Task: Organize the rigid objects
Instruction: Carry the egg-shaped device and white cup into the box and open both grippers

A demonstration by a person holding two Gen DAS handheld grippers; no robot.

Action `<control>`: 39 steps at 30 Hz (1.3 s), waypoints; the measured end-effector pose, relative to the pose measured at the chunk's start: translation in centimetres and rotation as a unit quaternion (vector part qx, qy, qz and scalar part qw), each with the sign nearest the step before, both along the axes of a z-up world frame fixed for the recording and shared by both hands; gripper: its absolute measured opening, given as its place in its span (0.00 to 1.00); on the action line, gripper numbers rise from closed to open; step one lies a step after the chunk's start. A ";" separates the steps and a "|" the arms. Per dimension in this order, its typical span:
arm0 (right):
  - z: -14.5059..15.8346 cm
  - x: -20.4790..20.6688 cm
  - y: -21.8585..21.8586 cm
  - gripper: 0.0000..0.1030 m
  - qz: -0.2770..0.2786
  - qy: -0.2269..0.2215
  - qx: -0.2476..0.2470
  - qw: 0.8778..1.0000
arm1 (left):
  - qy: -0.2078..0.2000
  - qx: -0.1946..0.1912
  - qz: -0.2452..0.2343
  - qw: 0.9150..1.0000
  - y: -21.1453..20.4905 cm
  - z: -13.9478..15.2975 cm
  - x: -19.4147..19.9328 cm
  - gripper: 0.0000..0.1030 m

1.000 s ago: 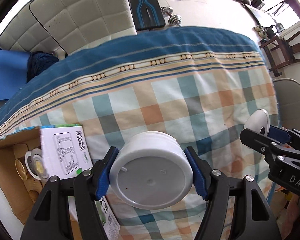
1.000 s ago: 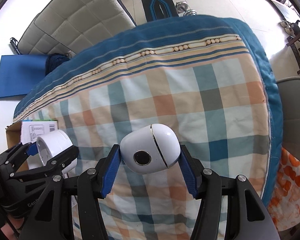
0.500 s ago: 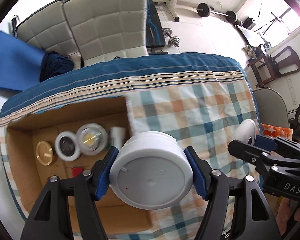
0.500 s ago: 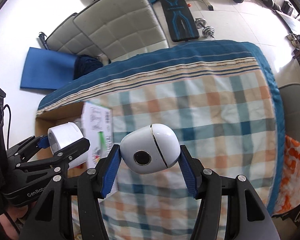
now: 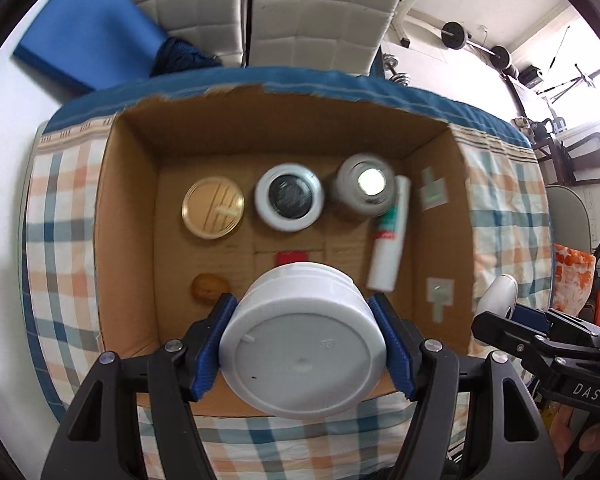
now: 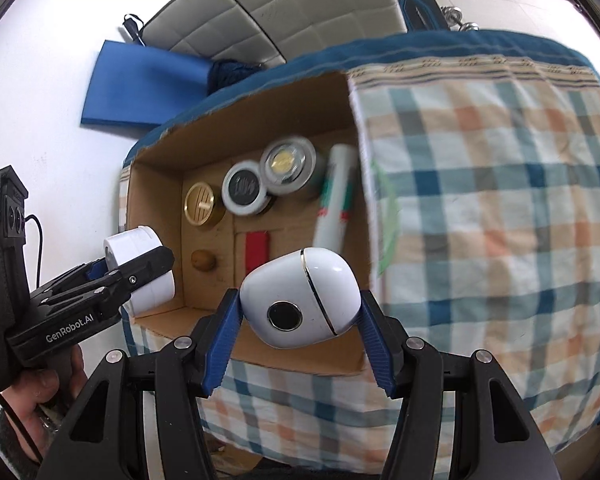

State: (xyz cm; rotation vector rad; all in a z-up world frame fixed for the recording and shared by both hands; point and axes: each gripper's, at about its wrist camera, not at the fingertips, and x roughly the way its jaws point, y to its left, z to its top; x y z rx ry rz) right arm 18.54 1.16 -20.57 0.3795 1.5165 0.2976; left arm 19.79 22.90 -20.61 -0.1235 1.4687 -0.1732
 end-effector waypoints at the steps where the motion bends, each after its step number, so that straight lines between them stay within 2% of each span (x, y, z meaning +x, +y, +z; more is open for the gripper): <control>1: -0.5 -0.2 0.9 0.58 0.000 0.003 -0.003 1.000 | 0.004 0.000 0.000 1.000 0.4 -0.6 -0.2 0.64; 5: -2.6 -0.7 3.5 0.58 -0.002 0.016 -0.017 1.000 | 0.034 -0.002 -0.006 0.999 1.8 -3.8 -0.5 0.64; 9: -4.9 -0.7 5.4 0.58 0.000 0.029 -0.036 0.999 | 0.052 0.027 -0.026 0.998 2.0 -6.8 -0.7 0.64; 13: -7.2 -0.5 6.9 0.58 0.006 0.042 -0.059 0.997 | 0.077 0.040 -0.049 0.995 1.5 -9.6 -1.0 0.64; 20: -10.9 -0.4 8.7 0.59 0.014 0.070 -0.065 0.995 | 0.109 0.049 -0.059 0.991 0.9 -12.9 -1.3 0.64; 26: -12.6 -0.1 9.5 0.59 0.019 0.085 -0.063 0.994 | 0.119 0.047 -0.059 0.990 0.9 -13.6 -1.5 0.64; 35: -15.5 0.5 10.0 0.59 0.018 0.123 -0.062 0.990 | 0.155 0.054 -0.061 0.985 0.3 -14.1 0.2 0.67; 39: -16.3 1.0 10.0 0.59 0.015 0.133 -0.073 0.988 | 0.159 0.060 -0.059 0.984 0.6 -13.8 0.7 0.72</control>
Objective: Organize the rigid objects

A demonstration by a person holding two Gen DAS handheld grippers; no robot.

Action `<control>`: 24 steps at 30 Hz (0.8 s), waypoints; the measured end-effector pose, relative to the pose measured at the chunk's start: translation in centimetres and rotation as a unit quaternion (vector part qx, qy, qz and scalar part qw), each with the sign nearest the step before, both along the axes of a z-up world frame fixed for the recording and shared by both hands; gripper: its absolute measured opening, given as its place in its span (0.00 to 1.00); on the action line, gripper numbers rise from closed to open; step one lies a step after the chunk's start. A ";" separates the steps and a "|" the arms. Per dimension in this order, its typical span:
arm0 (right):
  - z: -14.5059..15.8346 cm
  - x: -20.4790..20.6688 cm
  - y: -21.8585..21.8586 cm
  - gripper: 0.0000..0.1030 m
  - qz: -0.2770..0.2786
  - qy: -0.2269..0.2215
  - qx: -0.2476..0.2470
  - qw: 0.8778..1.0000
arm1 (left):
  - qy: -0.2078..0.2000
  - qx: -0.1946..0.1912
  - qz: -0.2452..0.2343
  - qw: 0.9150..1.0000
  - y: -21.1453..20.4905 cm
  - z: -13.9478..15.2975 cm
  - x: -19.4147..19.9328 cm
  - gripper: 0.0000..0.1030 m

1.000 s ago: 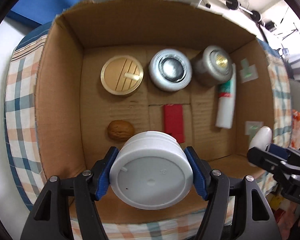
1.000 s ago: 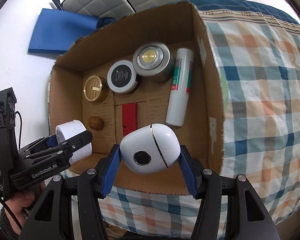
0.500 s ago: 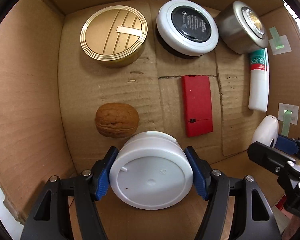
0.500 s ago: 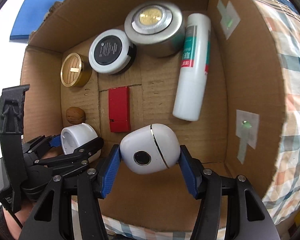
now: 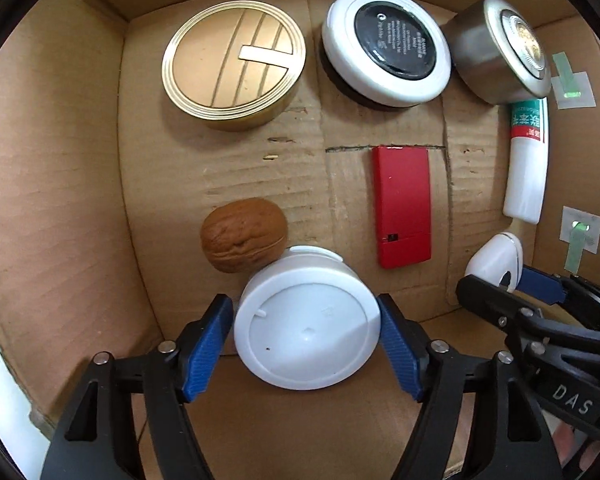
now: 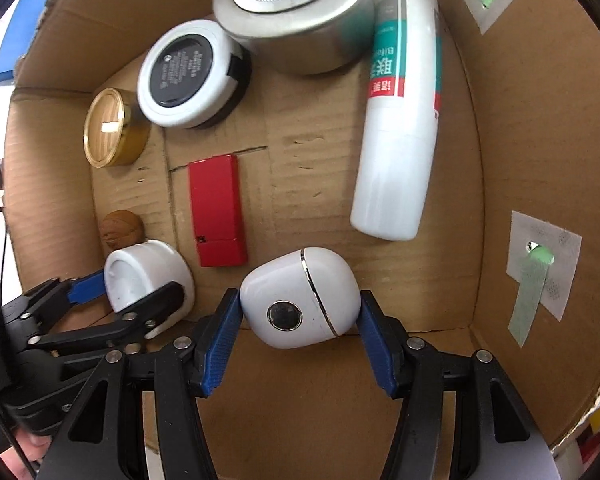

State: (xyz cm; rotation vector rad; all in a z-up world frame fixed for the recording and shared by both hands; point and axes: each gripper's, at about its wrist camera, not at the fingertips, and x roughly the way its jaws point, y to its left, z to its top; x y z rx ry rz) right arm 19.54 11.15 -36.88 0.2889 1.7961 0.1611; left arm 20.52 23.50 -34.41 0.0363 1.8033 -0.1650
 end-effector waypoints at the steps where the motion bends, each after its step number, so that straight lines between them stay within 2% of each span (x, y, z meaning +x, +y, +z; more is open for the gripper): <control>1: -0.1 0.1 0.0 0.59 0.000 0.003 -0.001 1.000 | 0.000 0.000 0.001 1.000 0.1 0.1 0.0 0.73; 7: -0.8 0.6 1.0 0.61 0.008 0.014 -0.007 1.000 | -0.015 -0.001 0.022 1.000 1.6 0.8 0.1 0.76; 10: -0.6 0.6 1.8 0.73 0.010 0.002 -0.012 1.000 | -0.033 0.003 0.039 0.999 2.4 1.9 0.3 0.84; 12: 0.3 0.7 1.9 0.84 0.012 -0.010 -0.021 1.000 | -0.044 -0.008 0.050 0.998 3.0 2.8 0.4 0.85; 17: 2.7 1.0 2.2 0.85 0.031 -0.034 -0.033 0.998 | -0.096 0.017 0.050 0.994 3.4 6.4 0.5 0.99; 19: 3.9 1.1 2.5 0.86 0.041 -0.050 -0.043 0.997 | -0.114 0.024 0.050 0.992 3.6 7.8 0.5 1.00; 21: 5.5 1.2 2.7 0.94 0.049 -0.069 -0.052 0.995 | -0.135 0.026 0.051 0.989 3.7 9.5 0.4 1.00; 24: 7.7 1.0 2.7 0.99 0.054 -0.097 -0.058 0.992 | -0.163 0.029 0.051 0.985 3.5 11.8 -0.2 1.00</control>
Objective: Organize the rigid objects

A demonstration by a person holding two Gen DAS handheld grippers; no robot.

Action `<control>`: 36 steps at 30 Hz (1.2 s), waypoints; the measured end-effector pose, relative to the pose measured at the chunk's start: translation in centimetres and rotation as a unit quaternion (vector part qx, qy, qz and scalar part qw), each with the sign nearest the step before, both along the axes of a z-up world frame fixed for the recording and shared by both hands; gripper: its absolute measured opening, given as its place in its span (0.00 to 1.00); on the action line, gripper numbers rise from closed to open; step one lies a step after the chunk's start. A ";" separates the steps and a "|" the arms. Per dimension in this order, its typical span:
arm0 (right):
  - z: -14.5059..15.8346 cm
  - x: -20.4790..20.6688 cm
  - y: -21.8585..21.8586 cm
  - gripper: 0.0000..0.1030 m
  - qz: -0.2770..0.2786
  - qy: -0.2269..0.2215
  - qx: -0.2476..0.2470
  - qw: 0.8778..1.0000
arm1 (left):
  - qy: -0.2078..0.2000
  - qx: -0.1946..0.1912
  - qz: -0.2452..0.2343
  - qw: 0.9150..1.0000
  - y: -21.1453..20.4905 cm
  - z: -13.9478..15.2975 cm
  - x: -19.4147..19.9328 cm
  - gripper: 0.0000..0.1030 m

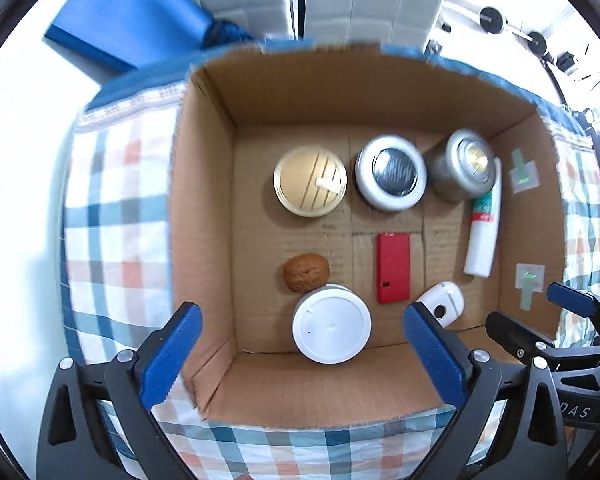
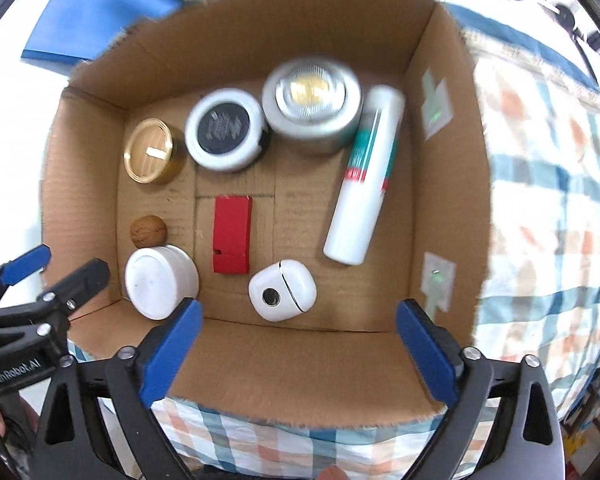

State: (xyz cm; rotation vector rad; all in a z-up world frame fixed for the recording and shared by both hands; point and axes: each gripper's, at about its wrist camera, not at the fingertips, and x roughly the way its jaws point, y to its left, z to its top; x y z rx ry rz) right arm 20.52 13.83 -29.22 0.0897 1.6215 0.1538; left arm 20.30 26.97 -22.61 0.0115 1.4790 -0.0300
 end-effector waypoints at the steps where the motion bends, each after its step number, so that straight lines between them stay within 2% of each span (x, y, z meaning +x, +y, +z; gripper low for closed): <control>1: 0.6 -0.1 0.0 1.00 0.001 -0.007 -0.001 1.000 | -0.009 0.001 0.000 1.000 0.1 0.6 -0.1 1.00; 6: 4.1 -1.2 -0.8 1.00 0.004 -0.048 -0.016 0.999 | -0.047 -0.002 0.004 0.999 0.3 3.4 -1.2 1.00; 10: 5.6 -2.4 -1.6 1.00 0.005 -0.066 -0.023 0.998 | -0.070 -0.006 0.010 0.997 0.1 4.5 -2.4 1.00; 18: 8.3 -5.7 -3.2 1.00 -0.010 -0.098 -0.022 0.995 | -0.125 -0.014 0.013 0.992 -1.0 8.9 -5.5 1.00; 26: 14.8 -9.6 -6.7 1.00 -0.027 -0.160 -0.022 0.986 | -0.181 -0.018 0.007 0.983 -4.2 15.0 -9.6 1.00; 31: 19.8 -12.5 -10.1 1.00 -0.028 -0.208 -0.021 0.978 | -0.228 -0.018 0.008 0.973 -7.7 19.3 -12.7 1.00; 36: 24.7 -15.0 -13.6 1.00 -0.021 -0.253 -0.021 0.967 | -0.257 -0.021 0.017 0.966 -11.0 23.0 -15.5 1.00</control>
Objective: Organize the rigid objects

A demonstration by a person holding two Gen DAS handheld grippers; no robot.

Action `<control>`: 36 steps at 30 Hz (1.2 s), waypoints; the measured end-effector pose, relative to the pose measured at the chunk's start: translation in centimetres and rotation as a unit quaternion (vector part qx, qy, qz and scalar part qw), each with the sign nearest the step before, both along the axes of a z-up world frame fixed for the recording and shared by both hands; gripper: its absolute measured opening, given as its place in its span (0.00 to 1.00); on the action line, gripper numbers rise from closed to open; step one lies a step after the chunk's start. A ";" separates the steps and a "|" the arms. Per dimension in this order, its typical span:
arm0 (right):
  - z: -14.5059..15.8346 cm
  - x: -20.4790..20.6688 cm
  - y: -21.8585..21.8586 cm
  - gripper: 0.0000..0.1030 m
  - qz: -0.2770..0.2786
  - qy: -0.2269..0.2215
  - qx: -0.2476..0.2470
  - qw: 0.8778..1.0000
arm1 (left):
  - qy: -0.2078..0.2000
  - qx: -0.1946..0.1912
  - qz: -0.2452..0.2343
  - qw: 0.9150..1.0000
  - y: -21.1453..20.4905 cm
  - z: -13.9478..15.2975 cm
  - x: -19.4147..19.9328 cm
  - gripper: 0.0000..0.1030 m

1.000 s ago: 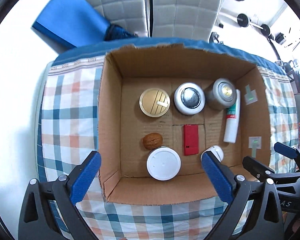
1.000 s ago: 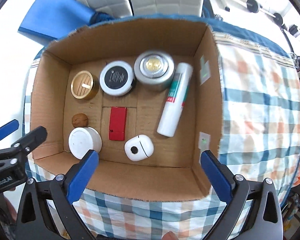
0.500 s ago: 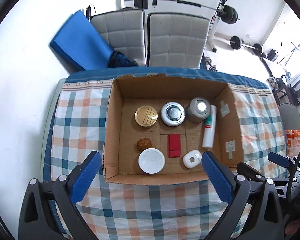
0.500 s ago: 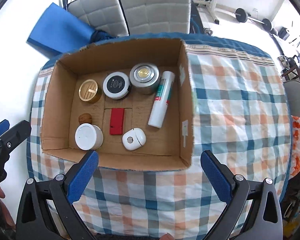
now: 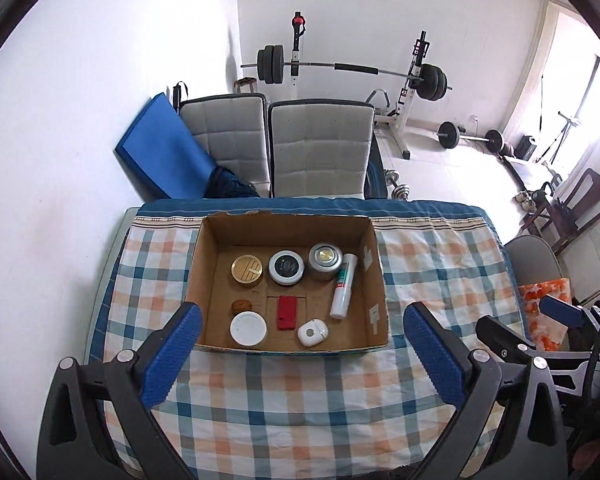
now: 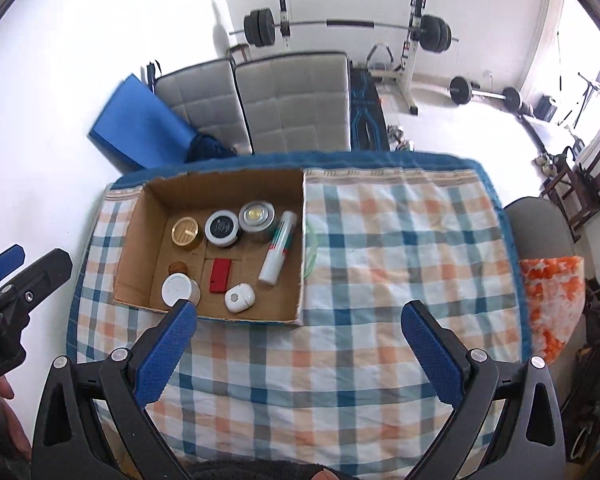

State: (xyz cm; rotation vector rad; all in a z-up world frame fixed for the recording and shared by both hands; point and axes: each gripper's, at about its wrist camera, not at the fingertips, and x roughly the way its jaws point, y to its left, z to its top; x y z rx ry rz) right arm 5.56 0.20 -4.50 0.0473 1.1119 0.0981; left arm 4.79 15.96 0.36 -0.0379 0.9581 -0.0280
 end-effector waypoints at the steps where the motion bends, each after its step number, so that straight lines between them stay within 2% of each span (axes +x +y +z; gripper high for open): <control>1: 1.1 -0.5 -0.7 1.00 0.003 -0.010 -0.002 1.000 | -0.004 0.000 0.001 1.000 -0.6 0.6 -0.5 1.00; 6: 5.2 -2.8 -3.4 1.00 0.016 -0.051 -0.012 0.999 | -0.031 0.005 0.016 0.999 -2.6 3.5 -2.8 1.00; 11: 8.9 -4.8 -4.9 1.00 0.016 -0.086 -0.014 0.996 | -0.056 0.013 0.008 0.998 -3.6 5.8 -4.5 1.00; 17: 11.5 -6.6 -5.8 1.00 -0.003 -0.119 -0.009 0.993 | -0.092 0.032 -0.002 0.995 -4.4 7.8 -5.8 1.00; 25: 12.2 -7.9 -5.9 1.00 -0.016 -0.130 -0.012 0.991 | -0.094 0.031 -0.015 0.995 -4.7 7.6 -6.1 1.00; 36: 11.8 -8.5 -5.8 1.00 -0.032 -0.122 -0.018 0.992 | -0.082 0.015 -0.011 0.996 -4.3 6.6 -6.3 1.00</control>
